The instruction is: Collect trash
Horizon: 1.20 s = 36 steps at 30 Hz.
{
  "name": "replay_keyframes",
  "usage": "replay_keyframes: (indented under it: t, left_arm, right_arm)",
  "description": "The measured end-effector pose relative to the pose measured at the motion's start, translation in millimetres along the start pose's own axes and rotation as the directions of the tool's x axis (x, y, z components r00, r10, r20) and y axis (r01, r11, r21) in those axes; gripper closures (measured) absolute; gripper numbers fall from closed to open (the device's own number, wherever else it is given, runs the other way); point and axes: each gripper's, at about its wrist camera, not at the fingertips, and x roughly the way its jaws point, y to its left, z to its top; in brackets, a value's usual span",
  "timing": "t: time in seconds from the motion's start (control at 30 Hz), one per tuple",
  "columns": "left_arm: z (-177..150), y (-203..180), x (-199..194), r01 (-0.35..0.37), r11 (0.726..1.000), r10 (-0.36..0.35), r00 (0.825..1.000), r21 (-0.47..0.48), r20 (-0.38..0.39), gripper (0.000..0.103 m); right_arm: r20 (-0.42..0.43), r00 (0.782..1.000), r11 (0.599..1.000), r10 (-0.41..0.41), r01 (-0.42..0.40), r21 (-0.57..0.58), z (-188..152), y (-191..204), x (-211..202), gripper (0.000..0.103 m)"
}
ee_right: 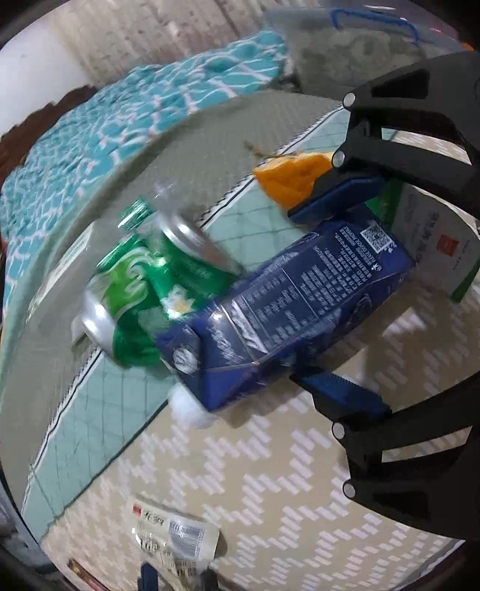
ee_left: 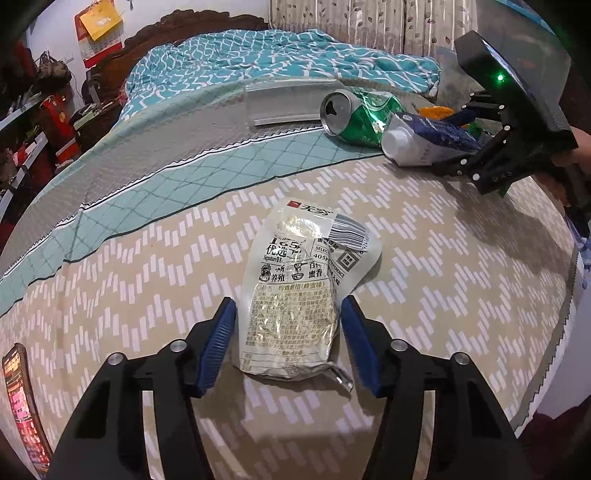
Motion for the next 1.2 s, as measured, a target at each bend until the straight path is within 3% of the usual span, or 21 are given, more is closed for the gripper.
replay_keyframes:
  t: [0.1,0.23,0.33,0.4,0.5,0.67,0.77,0.8,0.87,0.97,1.03,1.13,1.2]
  left_arm:
    - [-1,2,-2,0.020,1.000,-0.020,1.000,-0.003,0.001,0.049]
    - [1,12,-2,0.082,0.995,-0.082,0.997,-0.060,-0.004,0.045]
    - [4,17,-1,0.089,0.992,-0.090,0.996,-0.088,-0.008,0.035]
    - [4,16,-1,0.087,0.993,-0.088,0.996,-0.084,-0.007,0.035]
    - [2,12,-1,0.066,0.996,-0.067,0.998,-0.063,-0.006,0.035]
    - [2,3,0,-0.004,1.000,0.004,1.000,-0.024,0.001,0.049]
    - [4,6,-1,0.018,0.999,-0.018,1.000,-0.036,-0.002,0.055]
    - [5,9,-2,0.037,0.998,-0.038,0.999,-0.053,-0.007,0.056]
    - [7,14,-7,0.084,0.992,-0.084,0.996,-0.089,0.001,0.056]
    - [15,16,-17,0.194,0.972,-0.193,0.981,-0.130,0.026,0.056]
    - [25,8,-24,0.267,0.956,-0.263,0.964,-0.123,0.049,0.056]
    - [43,-13,-25,0.346,0.934,-0.343,0.938,-0.084,0.048,0.056]
    - [54,-33,-22,0.391,0.919,-0.390,0.920,-0.055,0.035,0.056]
  right_arm:
    - [0.035,0.987,0.981,0.158,-0.161,0.113,-10,2,-24,0.046]
    - [0.068,0.958,0.936,0.279,-0.287,0.206,-29,24,-42,0.049]
    - [0.145,0.955,0.937,0.259,-0.285,0.202,-48,49,-59,0.037]
    - [0.196,0.959,0.946,0.203,-0.244,0.212,-57,56,-66,0.027]
    - [0.246,0.958,0.939,0.151,-0.216,0.266,-66,58,-65,0.025]
    - [0.329,0.929,0.849,0.171,-0.309,0.429,-73,45,-41,0.023]
    - [0.346,0.922,0.824,0.172,-0.328,0.462,-71,53,-30,0.046]
    - [0.368,0.912,0.809,0.180,-0.350,0.472,-72,54,-31,0.047]
    - [0.443,0.870,0.753,0.216,-0.437,0.492,-79,50,-43,0.048]
    - [0.531,0.820,0.678,0.214,-0.516,0.524,-100,42,-63,0.049]
    - [0.562,0.804,0.646,0.196,-0.537,0.542,-111,35,-69,0.049]
    - [0.604,0.774,0.561,0.187,-0.589,0.582,-140,26,-78,0.049]
    - [0.619,0.771,0.527,0.150,-0.592,0.610,-160,22,-86,0.049]
